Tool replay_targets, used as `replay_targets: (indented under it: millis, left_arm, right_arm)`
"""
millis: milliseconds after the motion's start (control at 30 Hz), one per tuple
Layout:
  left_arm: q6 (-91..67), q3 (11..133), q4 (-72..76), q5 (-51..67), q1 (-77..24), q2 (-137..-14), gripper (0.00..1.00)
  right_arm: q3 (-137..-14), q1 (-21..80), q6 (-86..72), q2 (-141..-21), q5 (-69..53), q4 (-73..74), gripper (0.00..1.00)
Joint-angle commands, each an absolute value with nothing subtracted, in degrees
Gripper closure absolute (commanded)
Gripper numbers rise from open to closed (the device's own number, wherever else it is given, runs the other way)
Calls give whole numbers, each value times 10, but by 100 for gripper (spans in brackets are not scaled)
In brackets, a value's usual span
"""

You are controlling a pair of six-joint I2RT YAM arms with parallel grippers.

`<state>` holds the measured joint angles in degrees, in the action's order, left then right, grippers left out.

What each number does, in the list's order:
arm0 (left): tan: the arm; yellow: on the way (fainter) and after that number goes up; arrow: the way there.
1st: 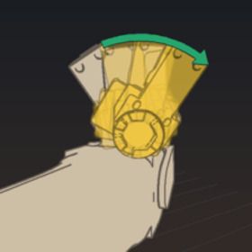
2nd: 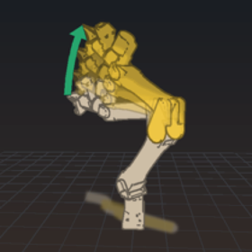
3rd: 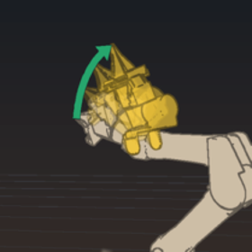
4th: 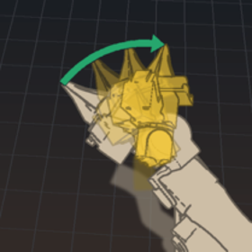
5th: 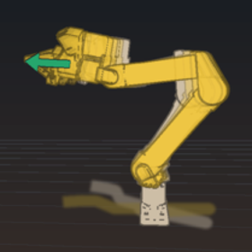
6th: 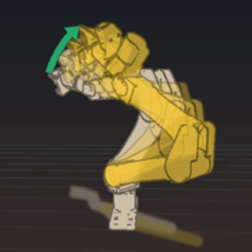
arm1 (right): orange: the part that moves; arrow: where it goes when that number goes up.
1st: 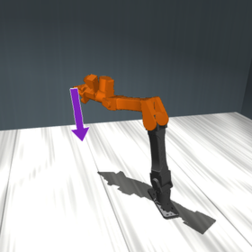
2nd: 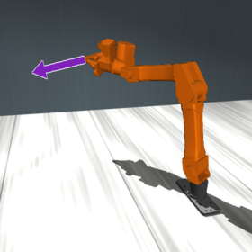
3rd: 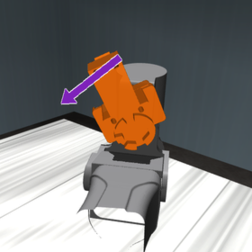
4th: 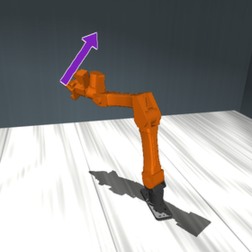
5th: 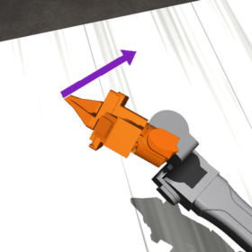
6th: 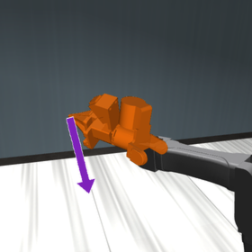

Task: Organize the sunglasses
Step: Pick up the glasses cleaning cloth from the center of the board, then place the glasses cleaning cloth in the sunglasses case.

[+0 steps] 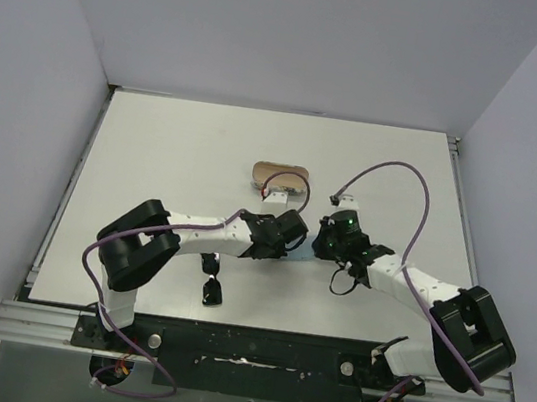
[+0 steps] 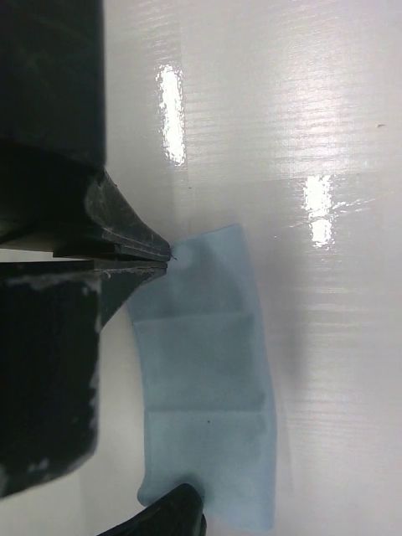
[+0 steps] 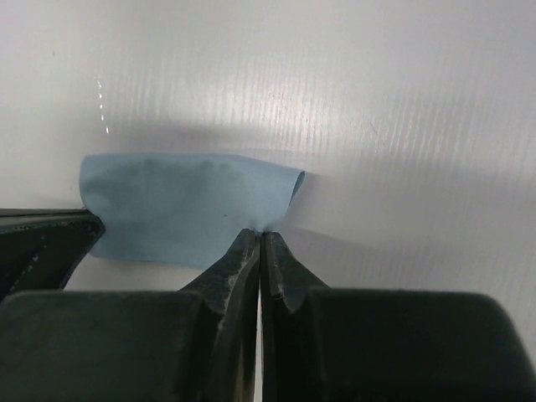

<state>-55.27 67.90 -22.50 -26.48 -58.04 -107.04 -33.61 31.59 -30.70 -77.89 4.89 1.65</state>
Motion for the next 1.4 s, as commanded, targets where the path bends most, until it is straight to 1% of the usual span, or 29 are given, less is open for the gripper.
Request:
replay_targets:
  millis: [0, 200, 400, 667, 1367]
  left_arm:
    - [-532, 709, -220, -285, -580, -1050, 100]
    - [-517, 704, -208, -284, -571, -1040, 100]
    - [-493, 690, -180, -265, -538, -1022, 100]
    - [-459, 702, -178, -273, -520, -1020, 100]
    - [-367, 805, -189, -249, -450, -1048, 100]
  right_arm:
    - [-375, 319, -304, -770, 70, 22, 100]
    - [-391, 319, -302, -780, 76, 30, 100]
    - [-413, 319, -297, -791, 81, 40, 100]
    - [-454, 320, -289, -818, 87, 49, 100]
    - [-607, 311, -260, -918, 99, 78, 100]
